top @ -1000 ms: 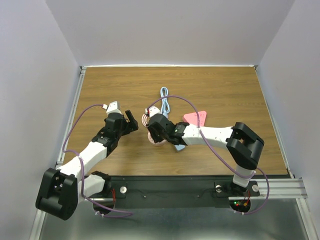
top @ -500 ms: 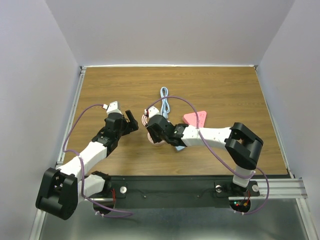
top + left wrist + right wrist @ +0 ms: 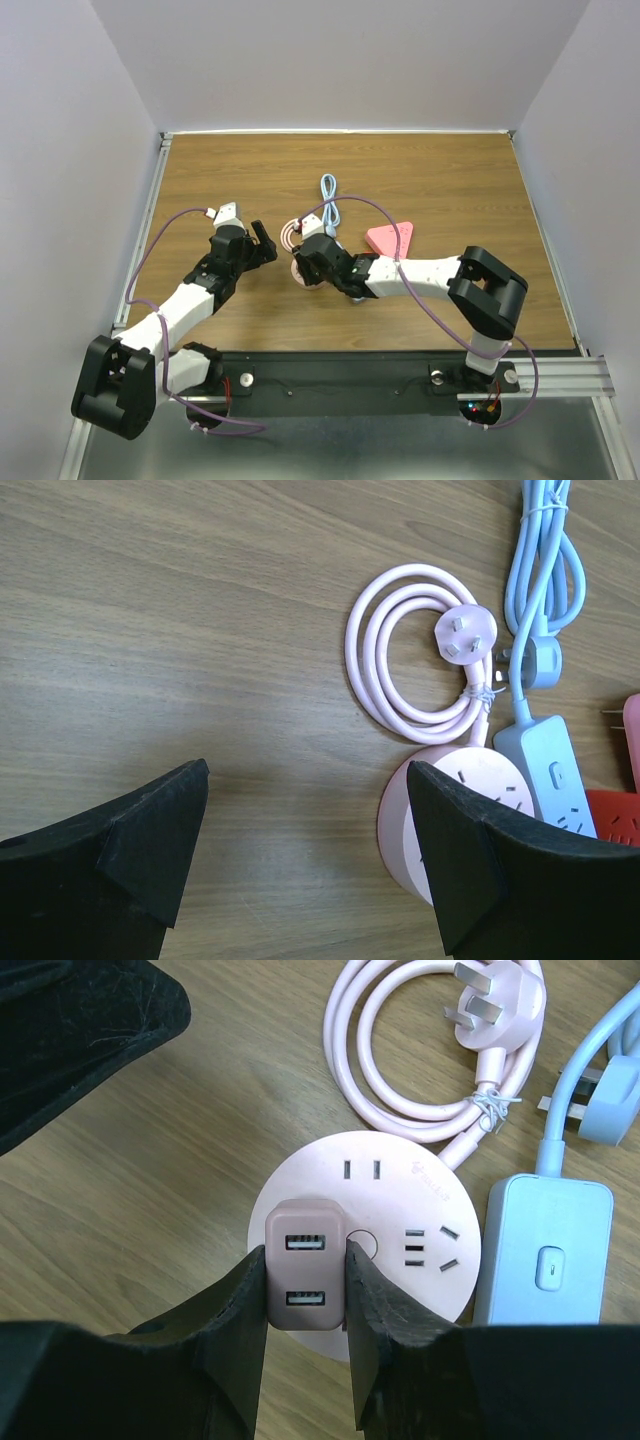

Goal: Insert the plug

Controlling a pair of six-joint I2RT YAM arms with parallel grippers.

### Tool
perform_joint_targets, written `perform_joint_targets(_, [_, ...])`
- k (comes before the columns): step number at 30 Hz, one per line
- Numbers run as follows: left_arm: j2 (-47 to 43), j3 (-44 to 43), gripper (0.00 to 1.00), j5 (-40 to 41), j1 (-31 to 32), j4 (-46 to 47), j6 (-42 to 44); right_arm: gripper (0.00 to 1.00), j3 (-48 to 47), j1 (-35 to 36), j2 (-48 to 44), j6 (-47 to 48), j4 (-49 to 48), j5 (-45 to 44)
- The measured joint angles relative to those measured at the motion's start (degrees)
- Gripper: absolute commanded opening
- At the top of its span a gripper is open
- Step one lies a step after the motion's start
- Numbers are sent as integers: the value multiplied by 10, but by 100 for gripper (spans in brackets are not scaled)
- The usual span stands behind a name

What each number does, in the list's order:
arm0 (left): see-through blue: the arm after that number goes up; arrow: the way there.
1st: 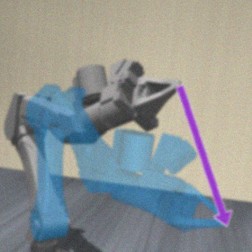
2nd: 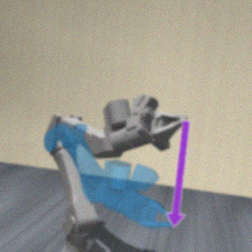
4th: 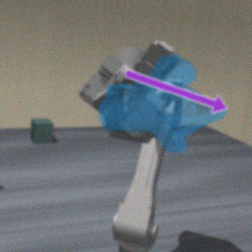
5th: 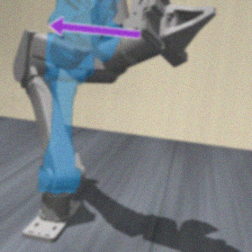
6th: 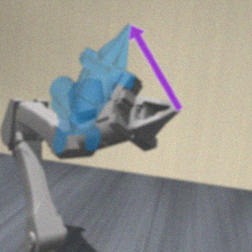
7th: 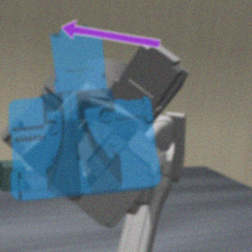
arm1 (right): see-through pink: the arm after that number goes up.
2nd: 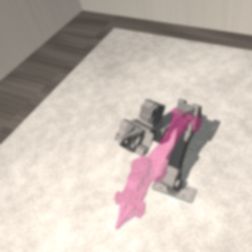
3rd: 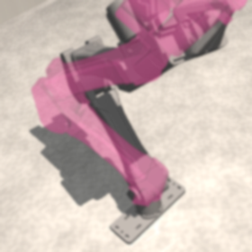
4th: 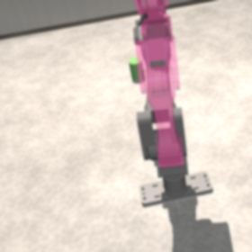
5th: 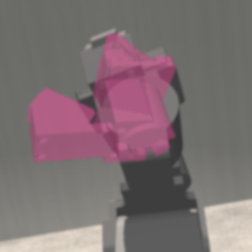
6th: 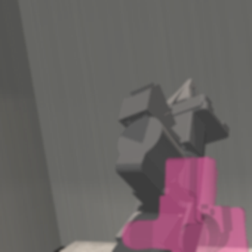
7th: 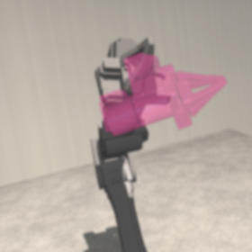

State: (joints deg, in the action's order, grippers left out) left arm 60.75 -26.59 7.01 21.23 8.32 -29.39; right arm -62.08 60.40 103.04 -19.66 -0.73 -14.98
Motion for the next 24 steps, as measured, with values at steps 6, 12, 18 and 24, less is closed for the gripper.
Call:
perform_joint_targets(6, [0, 0, 92, -6, 0, 0, 0, 1, -23, 1, 23, 0, 6, -2])
perform_joint_targets(12, [0, 0, 92, -7, 0, 0, 0, 1, -53, 7, 54, 0, 4, -10])
perform_joint_targets(18, [0, 0, 92, -7, 0, 0, 0, 0, -48, 14, 56, -13, -5, -28])
perform_joint_targets(24, [0, 0, 92, -8, 0, 0, 0, 1, -54, 26, 66, -16, -12, -57])
